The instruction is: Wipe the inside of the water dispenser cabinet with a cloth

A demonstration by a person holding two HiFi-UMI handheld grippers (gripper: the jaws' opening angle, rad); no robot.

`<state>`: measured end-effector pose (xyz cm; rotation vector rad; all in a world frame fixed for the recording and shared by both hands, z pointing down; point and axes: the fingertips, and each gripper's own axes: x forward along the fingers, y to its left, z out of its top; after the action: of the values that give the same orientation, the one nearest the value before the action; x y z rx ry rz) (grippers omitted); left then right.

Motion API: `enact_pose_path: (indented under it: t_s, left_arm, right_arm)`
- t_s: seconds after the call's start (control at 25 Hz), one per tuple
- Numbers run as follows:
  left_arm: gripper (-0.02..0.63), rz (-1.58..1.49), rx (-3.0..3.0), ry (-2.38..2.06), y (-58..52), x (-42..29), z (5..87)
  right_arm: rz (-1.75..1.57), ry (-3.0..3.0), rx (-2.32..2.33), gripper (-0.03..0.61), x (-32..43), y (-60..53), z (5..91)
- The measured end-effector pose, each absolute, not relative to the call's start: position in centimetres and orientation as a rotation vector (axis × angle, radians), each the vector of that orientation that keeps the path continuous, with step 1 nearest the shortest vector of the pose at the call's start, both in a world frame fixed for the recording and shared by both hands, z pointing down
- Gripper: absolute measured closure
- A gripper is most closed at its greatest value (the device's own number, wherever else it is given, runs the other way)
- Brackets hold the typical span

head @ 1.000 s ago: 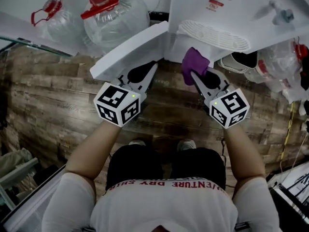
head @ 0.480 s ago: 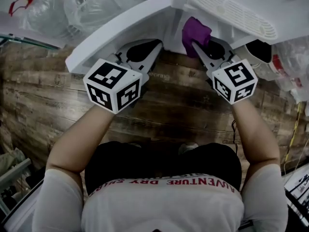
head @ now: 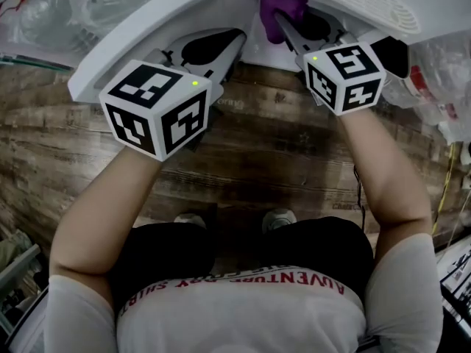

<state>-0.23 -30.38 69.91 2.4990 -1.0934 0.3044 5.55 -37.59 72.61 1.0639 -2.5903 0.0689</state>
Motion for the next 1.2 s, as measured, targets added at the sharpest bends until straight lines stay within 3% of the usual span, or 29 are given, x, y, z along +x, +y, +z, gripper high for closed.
enact_pose_path:
  t_s: [0.8,1.2]
  left_arm:
    - [0.586,0.198,2.477,-1.121,-31.3,-0.7,69.1]
    - [0.586,0.237,2.488,-1.118,-31.2,-0.8,69.8]
  right_arm:
    - [0.06,-2.675,1.17,0.515,5.1,-39.4,73.1]
    - [0.124,-2.605,1.144,0.515,4.7,-39.8,78.5]
